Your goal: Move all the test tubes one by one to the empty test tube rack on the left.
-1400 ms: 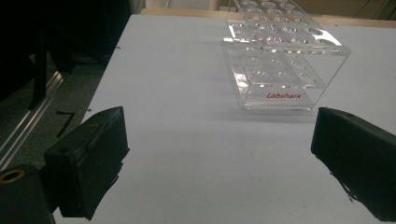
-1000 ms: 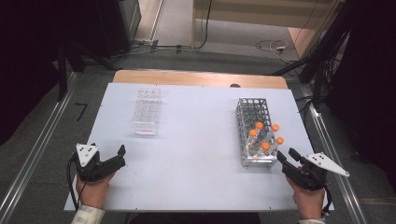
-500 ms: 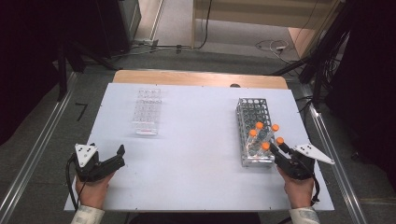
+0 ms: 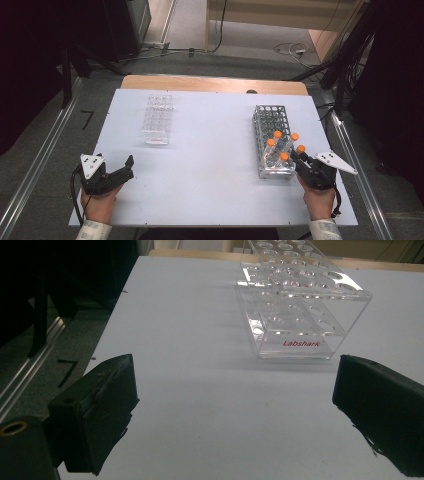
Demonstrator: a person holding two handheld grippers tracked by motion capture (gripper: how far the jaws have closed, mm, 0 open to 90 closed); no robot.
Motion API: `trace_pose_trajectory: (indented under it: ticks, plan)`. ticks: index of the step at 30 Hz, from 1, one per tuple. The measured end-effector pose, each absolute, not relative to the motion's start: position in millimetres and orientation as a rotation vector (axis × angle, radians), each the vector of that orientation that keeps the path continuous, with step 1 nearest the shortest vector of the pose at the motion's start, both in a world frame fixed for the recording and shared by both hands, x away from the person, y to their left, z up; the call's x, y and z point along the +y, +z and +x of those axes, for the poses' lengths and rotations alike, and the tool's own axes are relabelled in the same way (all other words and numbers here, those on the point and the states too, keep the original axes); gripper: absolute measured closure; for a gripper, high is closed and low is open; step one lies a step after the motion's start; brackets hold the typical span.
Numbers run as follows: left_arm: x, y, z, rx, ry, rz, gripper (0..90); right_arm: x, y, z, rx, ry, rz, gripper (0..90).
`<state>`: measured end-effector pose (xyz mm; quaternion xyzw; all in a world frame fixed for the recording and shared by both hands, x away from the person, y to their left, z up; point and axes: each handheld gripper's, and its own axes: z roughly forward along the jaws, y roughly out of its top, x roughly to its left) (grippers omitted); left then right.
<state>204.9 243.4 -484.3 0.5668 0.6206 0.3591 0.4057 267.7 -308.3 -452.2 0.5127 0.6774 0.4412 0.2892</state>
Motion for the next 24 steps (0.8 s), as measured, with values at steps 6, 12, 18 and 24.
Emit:
trace_pose_trajectory:
  ticks: [6,12,18,24]
  plan:
    - [244.0,-484.5,205.0,1.565,0.904,1.428,4.1,-310.9,-440.4,263.3,1.771,1.212,1.353,71.3]
    - [243.7,-484.3,204.9,1.564,0.903,1.429,4.1,-312.2,-426.7,256.2,1.734,1.244,1.325,71.7]
    - [244.6,-483.9,204.1,1.567,0.902,1.421,4.1,-313.9,-420.0,250.6,1.72,1.263,1.314,71.8]
    - [245.4,-483.7,203.6,1.569,0.9,1.422,4.1,-314.4,-411.0,241.1,1.72,1.289,1.298,71.9]
